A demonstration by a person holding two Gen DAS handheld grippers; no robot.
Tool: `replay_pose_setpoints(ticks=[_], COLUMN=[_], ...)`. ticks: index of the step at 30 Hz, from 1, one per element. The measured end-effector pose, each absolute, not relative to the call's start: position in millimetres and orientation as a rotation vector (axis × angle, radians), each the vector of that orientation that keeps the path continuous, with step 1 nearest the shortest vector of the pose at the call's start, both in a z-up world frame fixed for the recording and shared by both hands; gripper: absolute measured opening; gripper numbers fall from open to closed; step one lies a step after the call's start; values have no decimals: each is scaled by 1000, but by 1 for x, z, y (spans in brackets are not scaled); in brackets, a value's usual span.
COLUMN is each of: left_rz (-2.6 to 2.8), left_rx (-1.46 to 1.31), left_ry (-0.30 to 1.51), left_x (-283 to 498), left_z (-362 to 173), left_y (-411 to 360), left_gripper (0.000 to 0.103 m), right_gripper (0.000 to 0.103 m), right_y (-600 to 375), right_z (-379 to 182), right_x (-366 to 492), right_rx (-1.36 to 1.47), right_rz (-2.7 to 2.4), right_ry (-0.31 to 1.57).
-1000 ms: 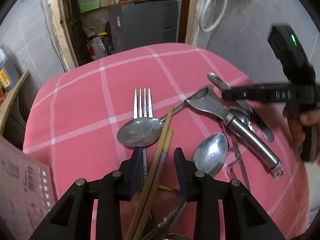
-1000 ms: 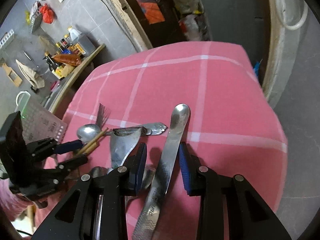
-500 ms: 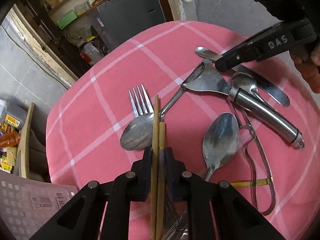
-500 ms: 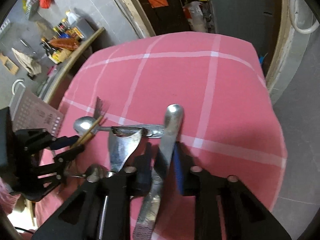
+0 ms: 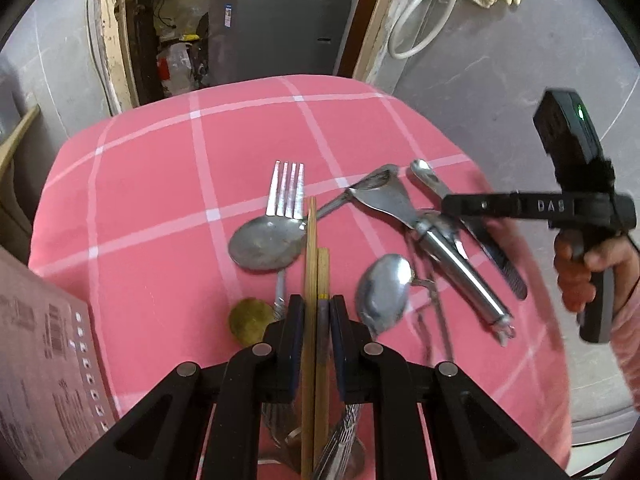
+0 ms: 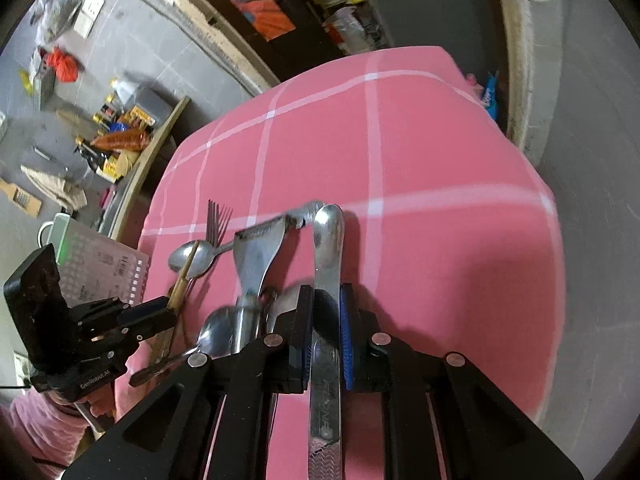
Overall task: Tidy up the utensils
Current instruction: 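Lift the chopsticks with the left tool while the right tool grasps the knife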
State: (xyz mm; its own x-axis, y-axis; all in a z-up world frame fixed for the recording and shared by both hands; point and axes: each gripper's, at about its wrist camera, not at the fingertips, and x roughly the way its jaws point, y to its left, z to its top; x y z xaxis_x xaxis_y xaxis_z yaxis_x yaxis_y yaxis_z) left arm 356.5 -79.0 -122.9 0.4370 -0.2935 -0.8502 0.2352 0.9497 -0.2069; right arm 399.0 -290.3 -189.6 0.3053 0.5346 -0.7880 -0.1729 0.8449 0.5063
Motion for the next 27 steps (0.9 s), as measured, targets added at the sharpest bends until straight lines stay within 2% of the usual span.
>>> replay_pose_setpoints(ticks=[6,7,8,20,27], left_rz=[-356,-359,-362,-380,-363], left_rx=[-94,-103,-111,-163,-234], left_ry=[1031,1022,1014,919,780], left_x=[338,333,331,289,260], left_z=[-115,-114,-113,-91,-45], left_y=[-81,-82,-81,-77,-57], left_gripper=[13,13,13,13,13], right_gripper=[10,8,1,1,1], right_y=[-308,-308,-310,-310,-292], right_z=[-185,-183,-182,-155,-108], right_x=[363,356,351,285,260], right_rx=[432,438,448,514,481], right_rz=[416,401,394,326,355], right_ry=[1090,1076,1065,938,799])
